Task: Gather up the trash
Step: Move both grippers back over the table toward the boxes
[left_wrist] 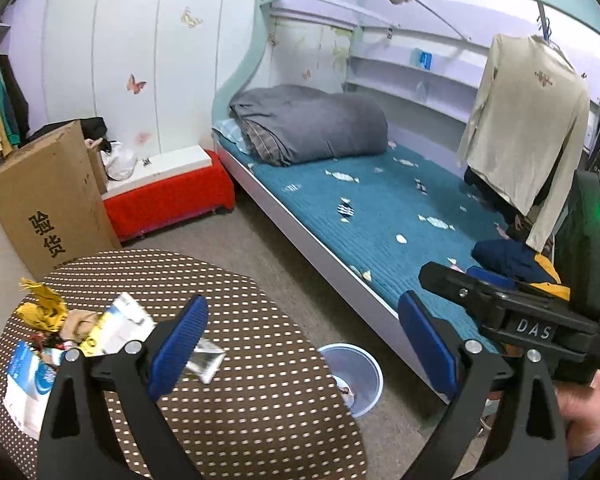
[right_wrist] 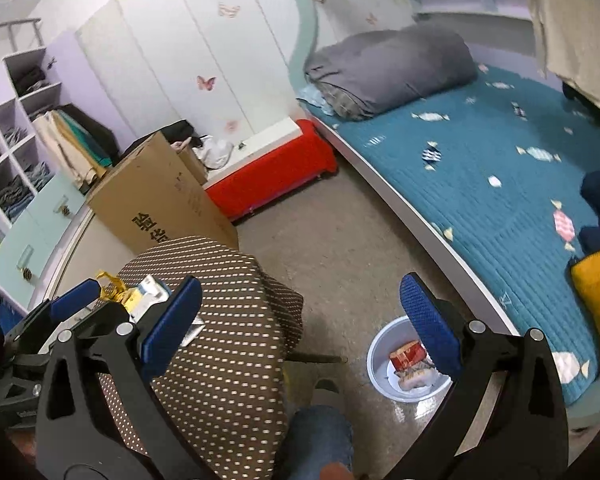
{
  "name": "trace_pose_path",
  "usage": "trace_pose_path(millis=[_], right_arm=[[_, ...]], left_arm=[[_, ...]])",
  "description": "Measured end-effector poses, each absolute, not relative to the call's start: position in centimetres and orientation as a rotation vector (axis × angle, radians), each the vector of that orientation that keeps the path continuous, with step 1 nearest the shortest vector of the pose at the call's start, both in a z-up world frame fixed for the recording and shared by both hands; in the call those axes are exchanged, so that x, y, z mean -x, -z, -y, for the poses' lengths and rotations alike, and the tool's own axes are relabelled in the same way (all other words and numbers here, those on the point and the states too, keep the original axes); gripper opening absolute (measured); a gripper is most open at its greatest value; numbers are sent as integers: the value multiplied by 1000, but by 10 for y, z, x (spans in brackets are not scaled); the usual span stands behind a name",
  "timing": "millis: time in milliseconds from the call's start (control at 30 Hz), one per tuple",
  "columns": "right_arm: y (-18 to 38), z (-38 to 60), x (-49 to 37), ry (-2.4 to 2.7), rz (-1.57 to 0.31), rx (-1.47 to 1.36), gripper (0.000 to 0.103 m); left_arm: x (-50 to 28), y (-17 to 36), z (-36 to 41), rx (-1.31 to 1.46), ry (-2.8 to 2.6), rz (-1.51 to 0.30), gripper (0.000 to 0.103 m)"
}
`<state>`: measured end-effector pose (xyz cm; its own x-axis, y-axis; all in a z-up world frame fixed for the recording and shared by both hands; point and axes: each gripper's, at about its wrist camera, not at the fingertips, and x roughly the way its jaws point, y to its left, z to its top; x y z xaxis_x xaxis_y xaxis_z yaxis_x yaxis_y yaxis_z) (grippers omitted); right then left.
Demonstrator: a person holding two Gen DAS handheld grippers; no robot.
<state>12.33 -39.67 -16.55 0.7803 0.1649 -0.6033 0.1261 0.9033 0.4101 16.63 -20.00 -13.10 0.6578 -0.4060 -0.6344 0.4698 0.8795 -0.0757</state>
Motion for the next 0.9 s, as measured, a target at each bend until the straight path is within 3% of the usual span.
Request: trace_pose_path(millis=[500,900], right_arm=[[127,297,-117,-147,-625,-251,97],[152,228,-135,-238,-704,-108,97]], left_arm=[[-145,122,106,-56,398,-619,94],[-140,140,25,-42,306,-615,94]])
